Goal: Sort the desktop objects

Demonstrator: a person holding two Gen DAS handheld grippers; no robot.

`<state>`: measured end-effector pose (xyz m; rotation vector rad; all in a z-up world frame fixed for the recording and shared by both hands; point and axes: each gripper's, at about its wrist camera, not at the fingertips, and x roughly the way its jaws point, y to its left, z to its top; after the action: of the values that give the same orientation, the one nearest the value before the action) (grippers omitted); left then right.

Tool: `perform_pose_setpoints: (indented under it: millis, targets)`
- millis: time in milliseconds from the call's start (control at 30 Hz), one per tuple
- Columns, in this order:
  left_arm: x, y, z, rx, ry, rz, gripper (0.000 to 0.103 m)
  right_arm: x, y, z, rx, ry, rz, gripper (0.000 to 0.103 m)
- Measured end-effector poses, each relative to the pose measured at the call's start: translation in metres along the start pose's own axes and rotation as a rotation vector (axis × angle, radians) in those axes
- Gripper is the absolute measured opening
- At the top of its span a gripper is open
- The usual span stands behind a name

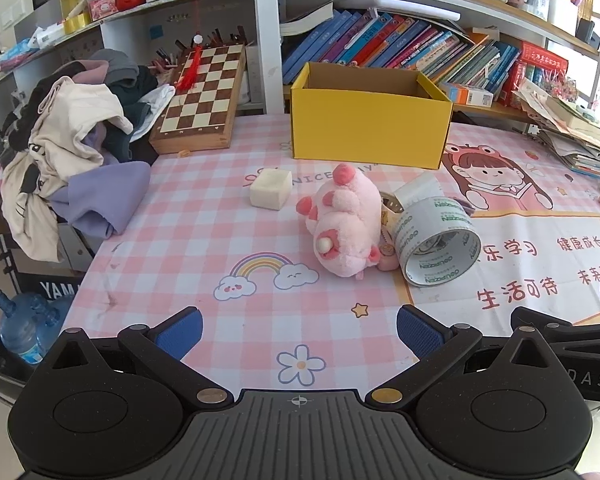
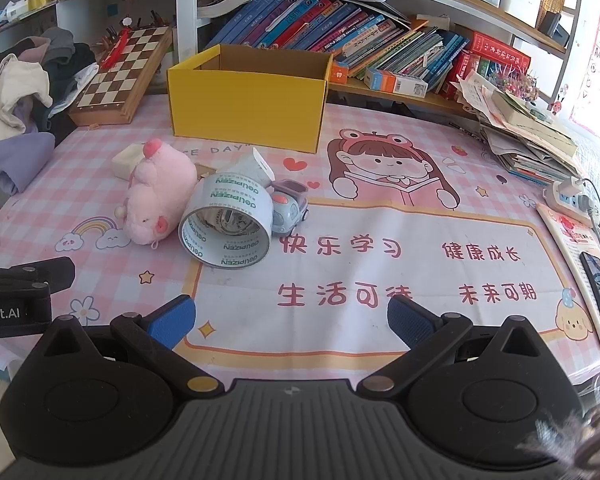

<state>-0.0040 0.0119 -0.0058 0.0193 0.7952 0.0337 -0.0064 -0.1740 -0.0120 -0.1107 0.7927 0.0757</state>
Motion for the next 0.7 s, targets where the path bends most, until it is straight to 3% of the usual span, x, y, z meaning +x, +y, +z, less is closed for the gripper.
perform_pose_setpoints:
  millis: [700]
  targets:
    - [0.0005,0.0001,-0.0013,0.004,-0.004,-0.025,0.103,0.0006,0.0041,-0.0012,-0.019,0.011,-0.006,0.103]
